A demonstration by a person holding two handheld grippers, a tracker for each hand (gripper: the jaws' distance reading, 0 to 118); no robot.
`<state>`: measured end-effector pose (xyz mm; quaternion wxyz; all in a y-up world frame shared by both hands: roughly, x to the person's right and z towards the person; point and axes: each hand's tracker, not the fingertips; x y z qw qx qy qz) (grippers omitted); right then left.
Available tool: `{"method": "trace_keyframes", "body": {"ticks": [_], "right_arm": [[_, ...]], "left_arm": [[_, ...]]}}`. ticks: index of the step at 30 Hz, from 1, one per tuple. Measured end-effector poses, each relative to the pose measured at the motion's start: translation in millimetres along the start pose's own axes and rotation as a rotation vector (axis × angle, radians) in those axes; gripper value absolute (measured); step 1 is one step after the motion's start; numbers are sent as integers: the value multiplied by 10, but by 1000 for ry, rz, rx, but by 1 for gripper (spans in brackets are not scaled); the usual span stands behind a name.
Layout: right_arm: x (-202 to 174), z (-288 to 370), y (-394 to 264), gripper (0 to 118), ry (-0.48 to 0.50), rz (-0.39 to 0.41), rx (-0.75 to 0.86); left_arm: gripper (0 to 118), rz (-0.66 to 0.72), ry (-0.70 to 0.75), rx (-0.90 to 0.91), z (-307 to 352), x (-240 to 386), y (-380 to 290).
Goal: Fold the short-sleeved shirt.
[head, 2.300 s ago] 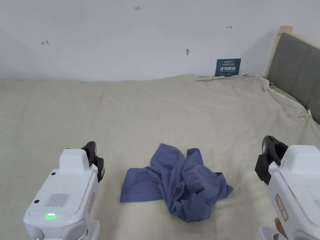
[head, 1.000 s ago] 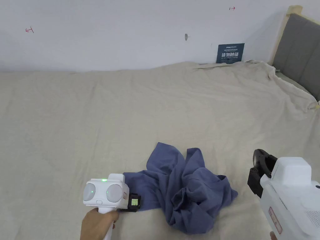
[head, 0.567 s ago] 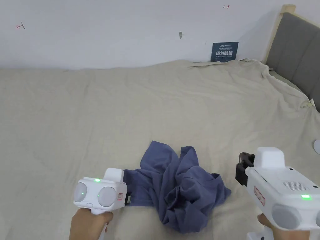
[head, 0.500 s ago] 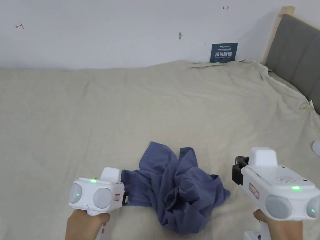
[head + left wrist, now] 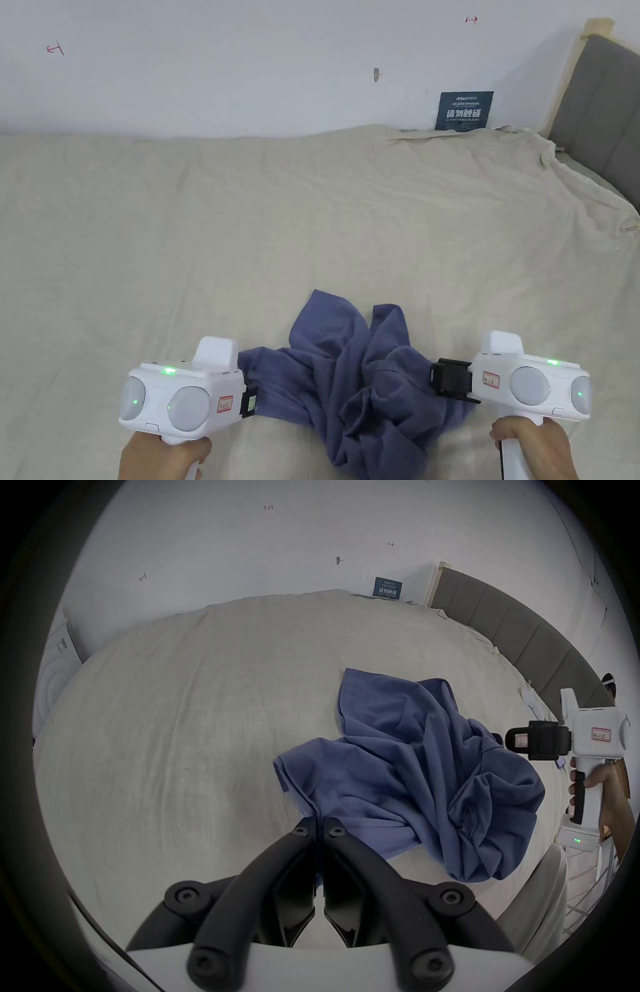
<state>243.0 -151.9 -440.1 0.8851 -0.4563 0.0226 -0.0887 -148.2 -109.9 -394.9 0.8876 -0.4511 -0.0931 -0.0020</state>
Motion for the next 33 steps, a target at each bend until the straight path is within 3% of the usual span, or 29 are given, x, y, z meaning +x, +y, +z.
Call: {"method": "trace_keyframes", "body": {"ticks": [2,4,5,7,11,15,25,33], "right_arm": [[-68,2,-49,95,13,3,-25],[-133,-8,-97,76,18,24,-26],[-139,0,-101,58,24,31,-29],[-189,31,-122,3,55,56,-40],[-258,259,-88,3,38,115,11],[-148,589,46,3,48,122,94],[77,1622,541,3,139,45,316],[226,2236,1031,3,98,49,475]], "left_arm": [[0,3,-1,-2,-2,-20,-14],[0,7,-1,-3,-9,-39,-19],[0,9,-1,-3,-8,-46,-26],[0,12,0,0,4,-57,-40],[0,20,-5,4,41,-115,-80],[0,66,-9,24,131,-230,-92],[0,147,36,173,756,-679,292],[0,141,155,318,1462,-1091,794]]}}
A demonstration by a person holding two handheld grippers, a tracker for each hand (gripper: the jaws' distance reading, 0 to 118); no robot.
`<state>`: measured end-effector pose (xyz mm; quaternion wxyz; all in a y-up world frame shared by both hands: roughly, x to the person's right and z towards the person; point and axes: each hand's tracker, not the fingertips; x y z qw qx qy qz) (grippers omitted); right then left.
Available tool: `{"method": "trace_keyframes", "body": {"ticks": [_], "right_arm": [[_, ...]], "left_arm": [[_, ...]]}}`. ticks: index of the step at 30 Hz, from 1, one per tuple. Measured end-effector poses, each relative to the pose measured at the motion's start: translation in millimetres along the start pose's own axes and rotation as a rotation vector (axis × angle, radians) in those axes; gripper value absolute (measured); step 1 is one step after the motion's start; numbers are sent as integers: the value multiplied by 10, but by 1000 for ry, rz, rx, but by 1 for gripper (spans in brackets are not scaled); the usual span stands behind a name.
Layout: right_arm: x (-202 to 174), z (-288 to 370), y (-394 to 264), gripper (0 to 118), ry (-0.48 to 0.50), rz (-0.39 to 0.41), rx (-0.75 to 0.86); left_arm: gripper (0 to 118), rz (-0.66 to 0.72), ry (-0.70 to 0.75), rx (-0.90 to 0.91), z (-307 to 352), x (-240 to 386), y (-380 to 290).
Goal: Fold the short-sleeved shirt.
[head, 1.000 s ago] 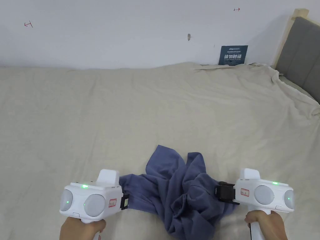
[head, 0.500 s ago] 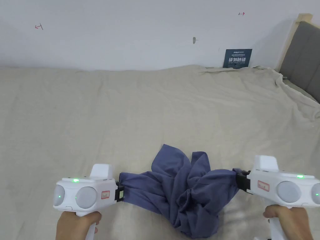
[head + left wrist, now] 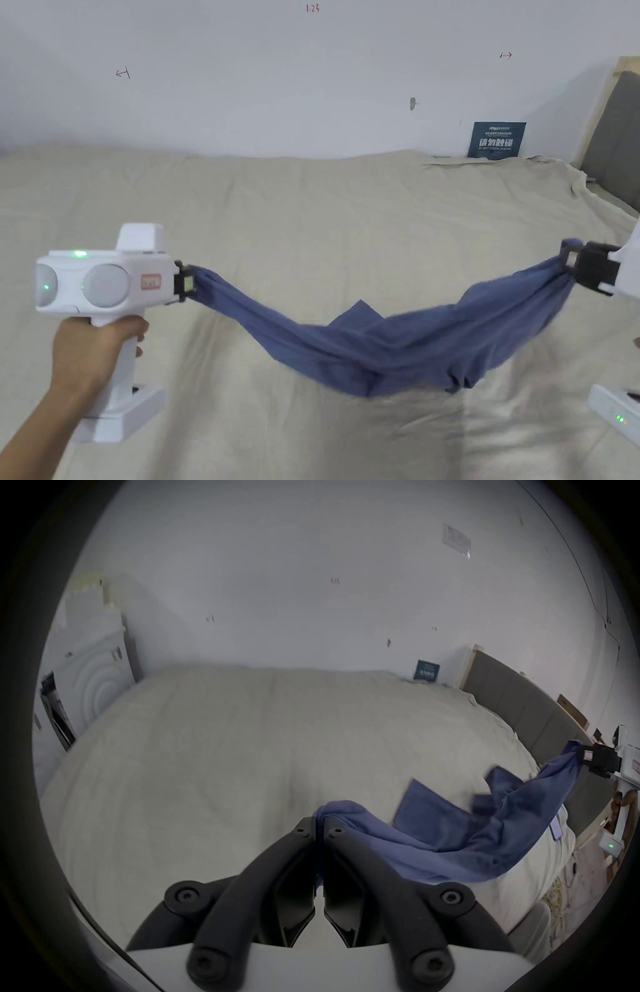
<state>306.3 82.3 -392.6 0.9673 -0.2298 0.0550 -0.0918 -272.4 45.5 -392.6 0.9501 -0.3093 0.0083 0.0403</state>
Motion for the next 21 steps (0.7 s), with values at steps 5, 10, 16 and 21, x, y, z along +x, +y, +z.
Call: {"method": "trace_keyframes", "body": {"ticks": [5,10,16,21], "right_arm": [[44,158,448,3,-27,-2,93],[-23,206,816,3,-26,2,133],[-56,52,1052,3,-21,1,152],[-184,-147,1232,3,-21,8,168]], "left_arm": [[0,36,26,71,227,-174,430],[0,47,41,113,316,-183,853],[0,34,63,148,319,-127,1256],[0,13,86,167,208,-104,1571]]}}
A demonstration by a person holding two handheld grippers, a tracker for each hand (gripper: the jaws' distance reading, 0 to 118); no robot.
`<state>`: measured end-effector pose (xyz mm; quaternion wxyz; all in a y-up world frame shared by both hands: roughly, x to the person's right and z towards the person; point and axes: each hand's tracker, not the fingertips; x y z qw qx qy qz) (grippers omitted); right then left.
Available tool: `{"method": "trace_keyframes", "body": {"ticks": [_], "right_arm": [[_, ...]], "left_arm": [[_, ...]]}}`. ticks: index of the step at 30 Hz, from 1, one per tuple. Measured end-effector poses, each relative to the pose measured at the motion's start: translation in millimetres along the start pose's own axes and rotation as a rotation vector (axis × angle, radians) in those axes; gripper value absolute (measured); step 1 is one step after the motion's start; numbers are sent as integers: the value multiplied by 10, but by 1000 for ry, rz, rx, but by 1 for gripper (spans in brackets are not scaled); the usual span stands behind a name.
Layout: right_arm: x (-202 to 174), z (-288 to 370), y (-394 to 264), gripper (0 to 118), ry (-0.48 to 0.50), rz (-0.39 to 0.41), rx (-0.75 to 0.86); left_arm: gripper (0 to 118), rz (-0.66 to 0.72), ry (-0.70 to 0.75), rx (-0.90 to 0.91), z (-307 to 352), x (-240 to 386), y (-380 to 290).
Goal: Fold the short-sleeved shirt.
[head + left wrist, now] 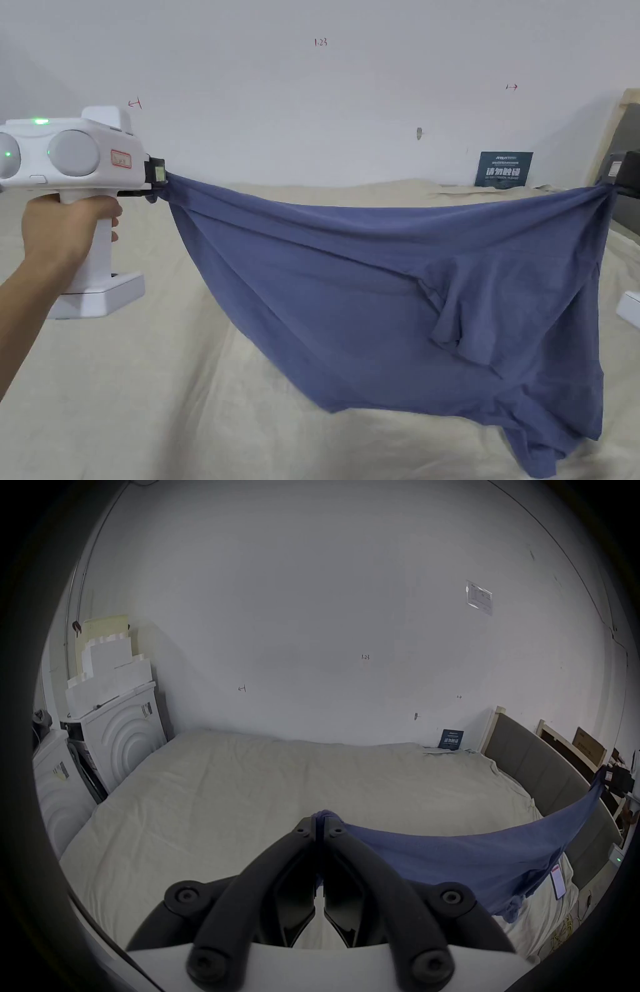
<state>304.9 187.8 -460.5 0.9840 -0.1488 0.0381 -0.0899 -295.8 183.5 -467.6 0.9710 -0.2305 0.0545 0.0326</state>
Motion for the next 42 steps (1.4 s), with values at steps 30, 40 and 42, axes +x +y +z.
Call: {"method": "trace_keyframes", "body": {"ticks": [30,40,42], "right_arm": [[-330,-1627,-407,3,-5,26,-74],[-123,-1444,-1220,3,-2,26,-190],[-106,-1310,-1391,3,2,28,-203]], "left_arm": [[0,-127,152,-93,-1422,-29,37],[0,-78,117,-206,-1335,-112,-989],[0,-59,118,-222,-1245,-171,-1230]]}}
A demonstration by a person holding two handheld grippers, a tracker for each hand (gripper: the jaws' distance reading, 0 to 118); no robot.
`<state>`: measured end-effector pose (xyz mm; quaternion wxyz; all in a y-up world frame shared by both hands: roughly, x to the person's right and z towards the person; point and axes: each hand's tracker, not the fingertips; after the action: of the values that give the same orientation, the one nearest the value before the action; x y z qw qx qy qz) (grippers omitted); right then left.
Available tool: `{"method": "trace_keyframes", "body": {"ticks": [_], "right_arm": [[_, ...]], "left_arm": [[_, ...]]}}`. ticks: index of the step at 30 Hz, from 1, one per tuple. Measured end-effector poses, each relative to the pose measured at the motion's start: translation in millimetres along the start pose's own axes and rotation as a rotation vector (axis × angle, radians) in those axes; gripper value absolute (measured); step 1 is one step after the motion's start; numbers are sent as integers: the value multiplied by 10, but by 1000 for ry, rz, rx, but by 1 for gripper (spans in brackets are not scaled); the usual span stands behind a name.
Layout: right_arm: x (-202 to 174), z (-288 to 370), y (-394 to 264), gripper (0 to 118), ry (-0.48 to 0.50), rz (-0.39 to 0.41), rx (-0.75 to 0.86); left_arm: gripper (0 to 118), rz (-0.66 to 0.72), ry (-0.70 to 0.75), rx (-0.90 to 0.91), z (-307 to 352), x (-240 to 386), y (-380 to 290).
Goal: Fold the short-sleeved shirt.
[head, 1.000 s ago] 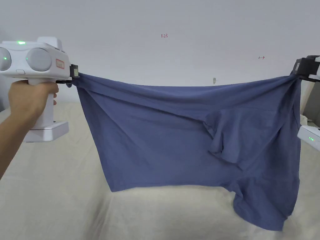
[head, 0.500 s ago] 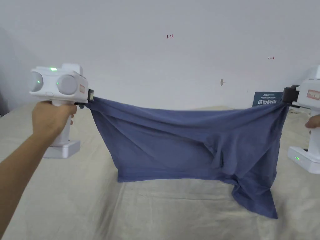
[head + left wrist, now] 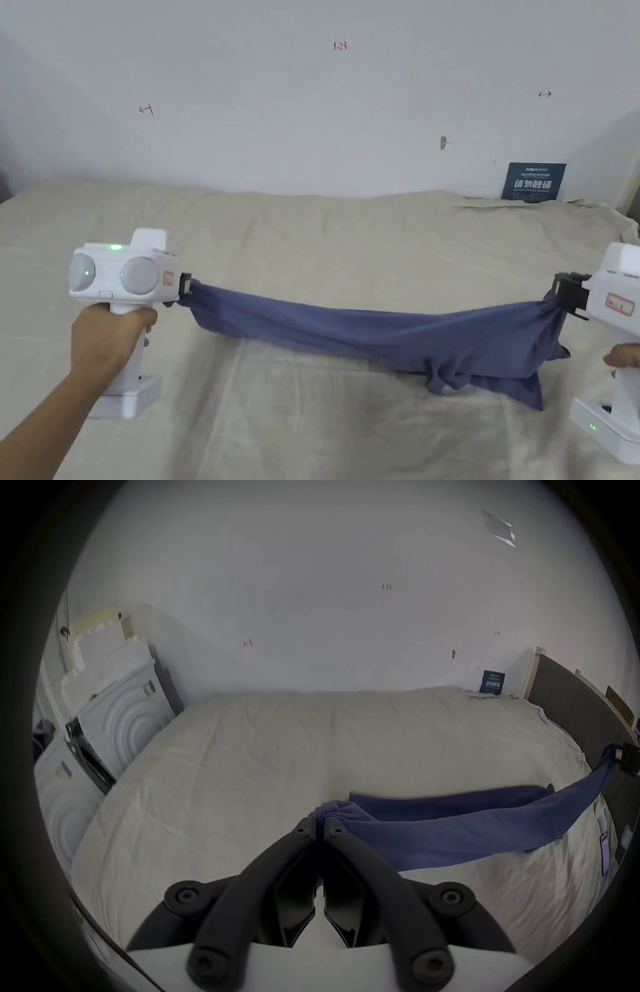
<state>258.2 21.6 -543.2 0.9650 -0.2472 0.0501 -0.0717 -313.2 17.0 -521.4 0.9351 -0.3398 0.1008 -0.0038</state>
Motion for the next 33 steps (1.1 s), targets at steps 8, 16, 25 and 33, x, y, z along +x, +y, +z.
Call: {"method": "trace_keyframes", "body": {"ticks": [8,16,25,33], "right_arm": [[103,551,-840,3,56,-64,-65],[151,1272,-1545,3,85,-150,-71],[222,1901,-2187,3,49,-172,-118],[305,2196,-2587,3,13,-189,-187]], "left_arm": [[0,49,-26,-87,333,-199,-1119],[0,34,-24,-141,726,-410,-2067],[0,51,-38,-198,1176,-582,-2772],[0,70,-31,-242,1517,-671,-3124]]}}
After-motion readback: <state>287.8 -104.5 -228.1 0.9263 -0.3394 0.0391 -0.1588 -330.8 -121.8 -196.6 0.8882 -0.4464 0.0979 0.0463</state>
